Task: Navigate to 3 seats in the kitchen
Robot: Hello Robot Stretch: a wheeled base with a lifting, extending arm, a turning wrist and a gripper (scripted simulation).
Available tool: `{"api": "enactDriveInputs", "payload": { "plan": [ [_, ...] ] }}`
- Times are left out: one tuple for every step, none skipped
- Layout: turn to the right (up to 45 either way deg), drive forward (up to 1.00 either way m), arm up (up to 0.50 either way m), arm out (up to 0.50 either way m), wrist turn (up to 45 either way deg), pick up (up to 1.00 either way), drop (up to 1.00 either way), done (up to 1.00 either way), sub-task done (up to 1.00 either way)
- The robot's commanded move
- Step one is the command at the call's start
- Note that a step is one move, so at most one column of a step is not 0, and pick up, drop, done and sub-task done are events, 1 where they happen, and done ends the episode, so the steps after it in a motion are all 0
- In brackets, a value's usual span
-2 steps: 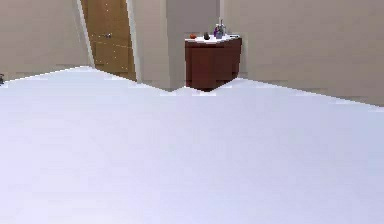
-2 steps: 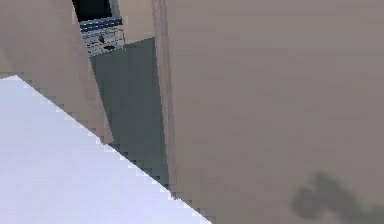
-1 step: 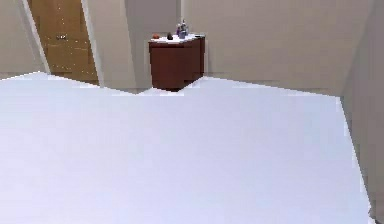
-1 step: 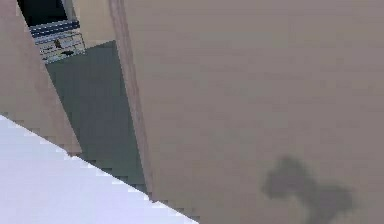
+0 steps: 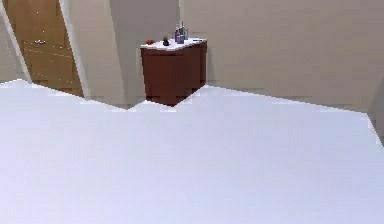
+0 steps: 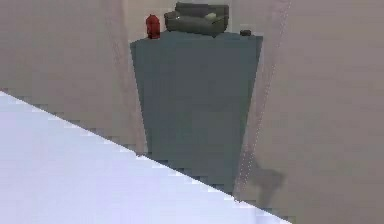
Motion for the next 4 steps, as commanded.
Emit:
{"api": "enactDriveInputs", "payload": {
  "plan": [
    [-45.0, 0.00, 0.00, 0.00, 0.0, 0.00, 0.00, 0.00, 0.00],
    [-33.0, 0.00, 0.00, 0.00, 0.0, 0.00, 0.00, 0.00, 0.00],
    [0.0, 0.60, 0.00, 0.00, 0.0, 0.00, 0.00, 0.00, 0.00],
    [-27.0, 0.00, 0.00, 0.00, 0.0, 0.00, 0.00, 0.00, 0.00]
  ]
}}
